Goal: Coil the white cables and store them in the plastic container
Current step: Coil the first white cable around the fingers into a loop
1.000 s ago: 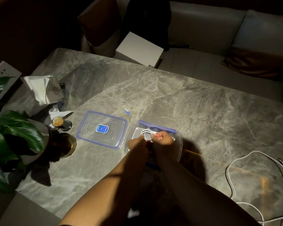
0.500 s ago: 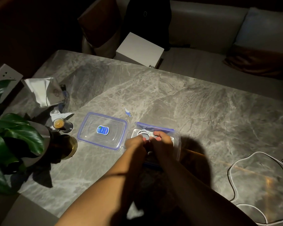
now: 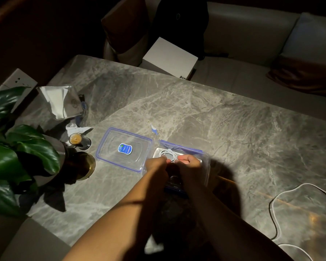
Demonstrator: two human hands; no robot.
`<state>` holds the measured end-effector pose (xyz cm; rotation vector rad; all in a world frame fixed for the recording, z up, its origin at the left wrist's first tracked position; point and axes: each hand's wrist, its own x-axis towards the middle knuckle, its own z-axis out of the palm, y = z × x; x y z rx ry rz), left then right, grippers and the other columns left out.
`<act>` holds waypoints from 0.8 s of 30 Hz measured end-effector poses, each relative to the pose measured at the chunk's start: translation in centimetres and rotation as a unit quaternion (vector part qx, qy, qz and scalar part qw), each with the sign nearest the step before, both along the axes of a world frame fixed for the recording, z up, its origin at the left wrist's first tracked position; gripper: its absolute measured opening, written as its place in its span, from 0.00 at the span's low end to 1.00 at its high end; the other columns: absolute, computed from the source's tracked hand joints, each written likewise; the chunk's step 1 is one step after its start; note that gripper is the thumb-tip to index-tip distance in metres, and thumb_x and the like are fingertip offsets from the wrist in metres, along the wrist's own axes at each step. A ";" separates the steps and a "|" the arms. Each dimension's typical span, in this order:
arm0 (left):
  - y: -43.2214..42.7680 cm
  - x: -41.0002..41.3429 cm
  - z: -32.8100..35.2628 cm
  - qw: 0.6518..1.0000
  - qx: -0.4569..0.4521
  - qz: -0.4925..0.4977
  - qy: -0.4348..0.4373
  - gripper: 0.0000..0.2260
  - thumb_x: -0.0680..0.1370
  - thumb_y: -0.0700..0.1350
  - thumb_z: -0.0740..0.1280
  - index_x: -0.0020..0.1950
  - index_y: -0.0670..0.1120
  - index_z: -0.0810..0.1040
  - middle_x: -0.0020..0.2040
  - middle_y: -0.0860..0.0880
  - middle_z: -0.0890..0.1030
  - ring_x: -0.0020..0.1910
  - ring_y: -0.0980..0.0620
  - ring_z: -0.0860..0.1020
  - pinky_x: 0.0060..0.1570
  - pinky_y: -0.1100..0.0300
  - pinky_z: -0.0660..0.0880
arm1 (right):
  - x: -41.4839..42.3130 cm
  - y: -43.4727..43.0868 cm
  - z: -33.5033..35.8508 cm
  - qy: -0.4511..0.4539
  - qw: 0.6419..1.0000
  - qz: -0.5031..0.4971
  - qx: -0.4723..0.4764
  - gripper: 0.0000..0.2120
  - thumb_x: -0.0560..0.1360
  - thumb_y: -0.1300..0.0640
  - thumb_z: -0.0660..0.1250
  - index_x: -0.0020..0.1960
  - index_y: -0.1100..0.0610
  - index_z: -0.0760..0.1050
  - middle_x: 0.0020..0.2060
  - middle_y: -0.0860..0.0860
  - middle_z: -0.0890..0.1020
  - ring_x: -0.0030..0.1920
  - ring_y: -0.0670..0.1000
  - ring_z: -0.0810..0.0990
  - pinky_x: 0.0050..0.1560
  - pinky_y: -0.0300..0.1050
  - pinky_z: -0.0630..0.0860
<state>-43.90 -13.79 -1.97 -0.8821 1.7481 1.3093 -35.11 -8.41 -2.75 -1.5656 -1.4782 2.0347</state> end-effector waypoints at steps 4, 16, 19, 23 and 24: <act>-0.4 -0.4 -0.4 0.998 0.031 -0.052 0.001 0.10 0.78 0.34 0.66 0.37 0.42 0.73 0.35 0.46 0.75 0.34 0.48 0.75 0.43 0.52 0.77 | -0.5 -0.3 -0.2 -0.017 0.999 -0.009 0.042 0.03 0.69 0.69 0.70 0.43 0.68 0.79 0.36 0.66 0.82 0.36 0.54 0.79 0.37 0.43 0.75; -1.2 -0.2 -0.9 0.994 0.071 -0.083 0.011 0.09 0.79 0.34 0.64 0.41 0.44 0.74 0.40 0.46 0.78 0.37 0.50 0.77 0.40 0.58 0.76 | -0.8 -0.1 -2.3 -0.050 0.996 0.014 0.077 0.06 0.65 0.61 0.70 0.36 0.51 0.79 0.37 0.55 0.85 0.42 0.60 0.85 0.47 0.58 0.82; -0.7 -0.2 -0.3 0.997 0.069 -0.040 -0.004 0.07 0.80 0.33 0.63 0.42 0.39 0.74 0.39 0.43 0.78 0.33 0.48 0.79 0.38 0.55 0.79 | -0.7 0.0 -1.2 -0.049 0.997 0.021 0.050 0.08 0.68 0.64 0.69 0.39 0.51 0.79 0.39 0.53 0.86 0.43 0.56 0.85 0.50 0.53 0.82; 0.1 0.2 0.9 0.996 0.085 0.012 -0.025 0.06 0.81 0.32 0.60 0.45 0.33 0.73 0.40 0.40 0.77 0.24 0.45 0.80 0.22 0.54 0.78 | -0.7 0.6 -0.3 -0.032 0.999 0.032 0.023 0.09 0.71 0.72 0.65 0.49 0.63 0.78 0.37 0.54 0.82 0.39 0.56 0.81 0.51 0.54 0.80; 0.1 0.4 1.2 0.996 0.091 0.001 -0.022 0.05 0.82 0.33 0.60 0.50 0.33 0.74 0.41 0.40 0.78 0.30 0.45 0.81 0.24 0.54 0.79 | -0.8 0.7 -0.4 -0.032 0.999 0.028 0.017 0.10 0.71 0.73 0.63 0.49 0.64 0.78 0.37 0.55 0.82 0.39 0.57 0.81 0.51 0.57 0.80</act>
